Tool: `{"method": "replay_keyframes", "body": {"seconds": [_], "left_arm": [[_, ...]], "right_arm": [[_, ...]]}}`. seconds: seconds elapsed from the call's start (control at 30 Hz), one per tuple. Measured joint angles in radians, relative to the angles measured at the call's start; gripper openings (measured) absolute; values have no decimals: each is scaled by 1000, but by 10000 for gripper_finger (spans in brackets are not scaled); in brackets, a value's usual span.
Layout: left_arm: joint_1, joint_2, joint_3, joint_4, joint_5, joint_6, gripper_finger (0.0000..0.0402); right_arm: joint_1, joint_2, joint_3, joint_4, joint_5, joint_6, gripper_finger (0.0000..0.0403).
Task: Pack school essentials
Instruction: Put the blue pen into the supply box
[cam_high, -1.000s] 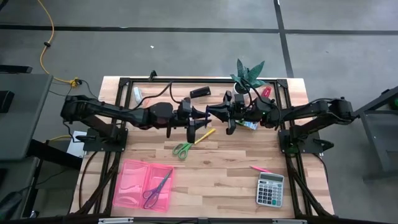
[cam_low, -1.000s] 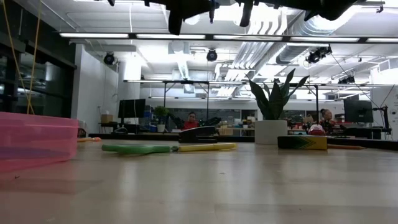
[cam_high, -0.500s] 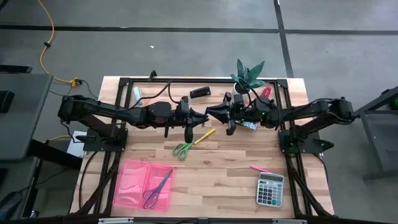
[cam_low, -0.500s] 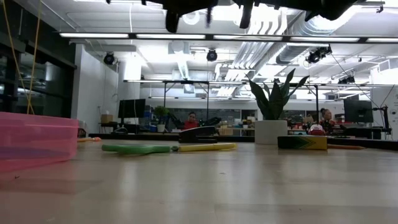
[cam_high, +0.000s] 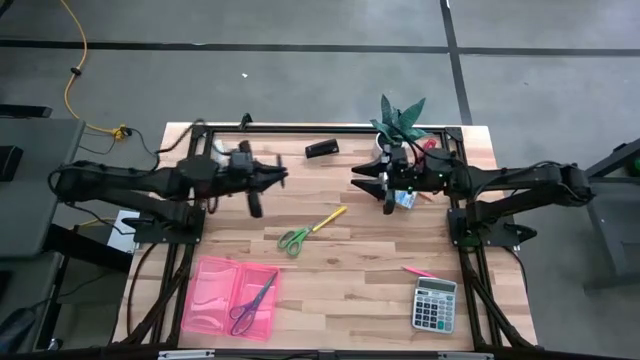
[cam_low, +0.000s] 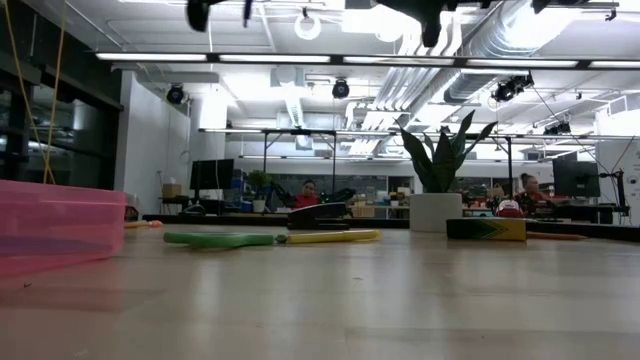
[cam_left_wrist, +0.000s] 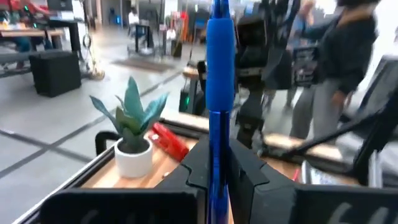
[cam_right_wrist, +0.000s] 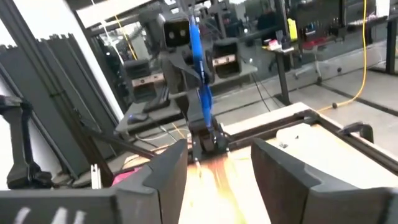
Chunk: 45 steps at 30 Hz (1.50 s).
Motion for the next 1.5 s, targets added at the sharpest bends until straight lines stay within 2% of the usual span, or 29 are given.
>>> {"method": "replay_keyframes", "body": {"seconds": [0.13,0.27,0.73,0.97,1.1,1.2,1.3,1.4,1.5], "left_arm": [[-26,-113,-114,64,1,-45,11],[-55,-166,-155,59,1,-60,11],[-71,-169,-154,56,-11,-50,11],[-71,-169,-154,21,49,-78,11],[-84,-169,-154,-44,90,-162,11],[-142,-169,-154,-154,126,-278,11],[-252,-158,-154,-274,125,-434,11],[-403,-115,-153,-359,86,-614,11],[-573,-37,-153,-371,7,-780,11]], "right_arm": [[2,-4,0,-16,-2,-1,172],[2,-5,0,-14,-2,0,172],[2,-5,0,-13,-2,0,172],[2,-5,0,-14,-2,25,172],[2,-4,0,-14,-2,26,172],[2,-4,0,-14,-2,26,172],[2,-4,0,-21,-2,26,172],[2,-4,0,-34,-2,26,172],[2,-4,0,-56,-2,26,172]]}}
